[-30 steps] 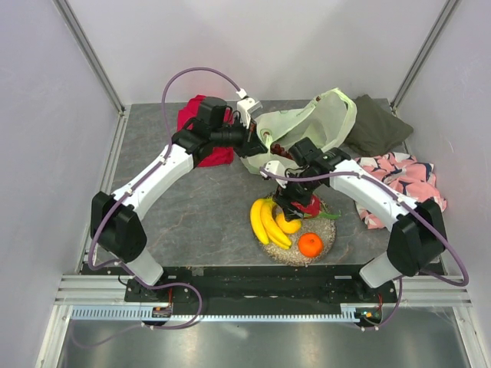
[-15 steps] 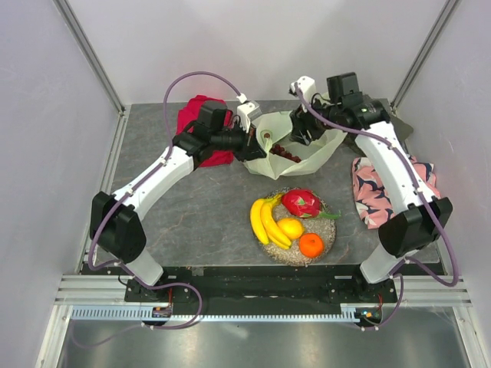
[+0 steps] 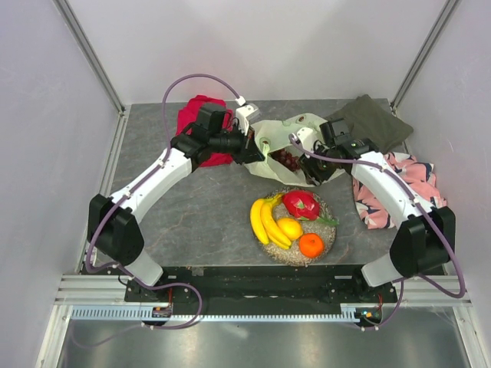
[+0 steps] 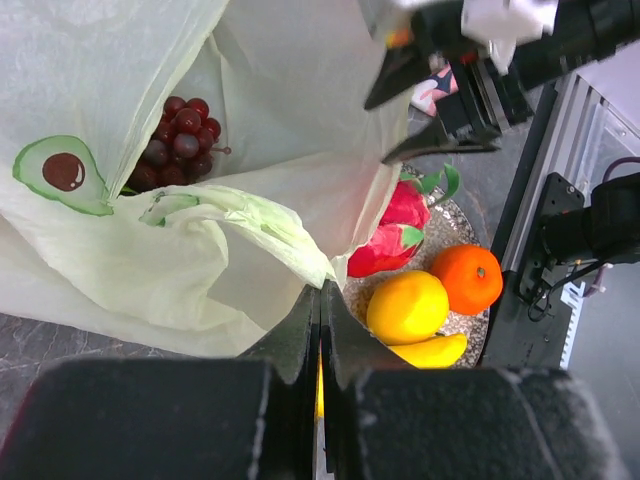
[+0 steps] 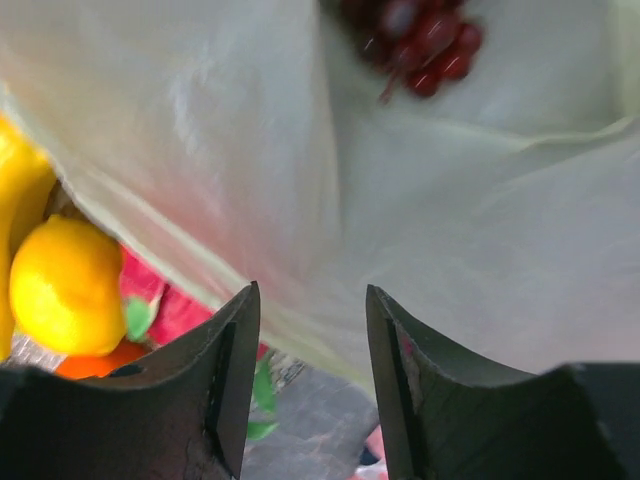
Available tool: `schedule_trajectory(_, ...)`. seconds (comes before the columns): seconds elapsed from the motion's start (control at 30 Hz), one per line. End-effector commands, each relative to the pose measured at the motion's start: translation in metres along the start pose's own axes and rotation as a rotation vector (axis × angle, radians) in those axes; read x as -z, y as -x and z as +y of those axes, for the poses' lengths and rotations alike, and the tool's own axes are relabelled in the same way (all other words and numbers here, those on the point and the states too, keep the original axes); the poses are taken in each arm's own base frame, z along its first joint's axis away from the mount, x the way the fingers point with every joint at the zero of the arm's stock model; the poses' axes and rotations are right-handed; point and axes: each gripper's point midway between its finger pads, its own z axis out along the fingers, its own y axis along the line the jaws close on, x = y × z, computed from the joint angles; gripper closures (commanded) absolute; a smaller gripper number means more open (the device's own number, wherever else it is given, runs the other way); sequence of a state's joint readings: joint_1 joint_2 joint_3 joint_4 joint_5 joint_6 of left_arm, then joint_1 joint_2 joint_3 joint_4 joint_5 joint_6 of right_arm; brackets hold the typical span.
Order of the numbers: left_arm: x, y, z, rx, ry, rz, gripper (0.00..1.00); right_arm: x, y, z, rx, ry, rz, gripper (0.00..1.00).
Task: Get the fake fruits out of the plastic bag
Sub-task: Adjust the plastic bag at the center of the board, then take out the fake fruit from the plastic bag.
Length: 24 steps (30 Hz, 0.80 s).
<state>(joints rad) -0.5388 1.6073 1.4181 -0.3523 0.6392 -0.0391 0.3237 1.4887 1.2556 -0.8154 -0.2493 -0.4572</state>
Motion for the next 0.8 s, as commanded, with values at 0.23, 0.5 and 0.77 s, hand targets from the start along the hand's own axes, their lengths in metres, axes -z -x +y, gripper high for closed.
schedule_trajectory(0.23,0.014,0.011,-0.018,-0.059,-0.051,-0.030,0.98,-0.071,0.078,-0.075,-0.058,-0.150,-0.078,0.39)
schedule_trajectory(0.5,0.015,0.003,-0.011,-0.083,-0.023,-0.009,0.98,-0.107,0.124,-0.117,-0.043,-0.216,-0.135,0.37)
schedule_trajectory(0.77,0.010,0.005,0.000,-0.097,-0.003,0.013,0.98,-0.135,0.157,-0.130,-0.035,-0.187,-0.206,0.33)
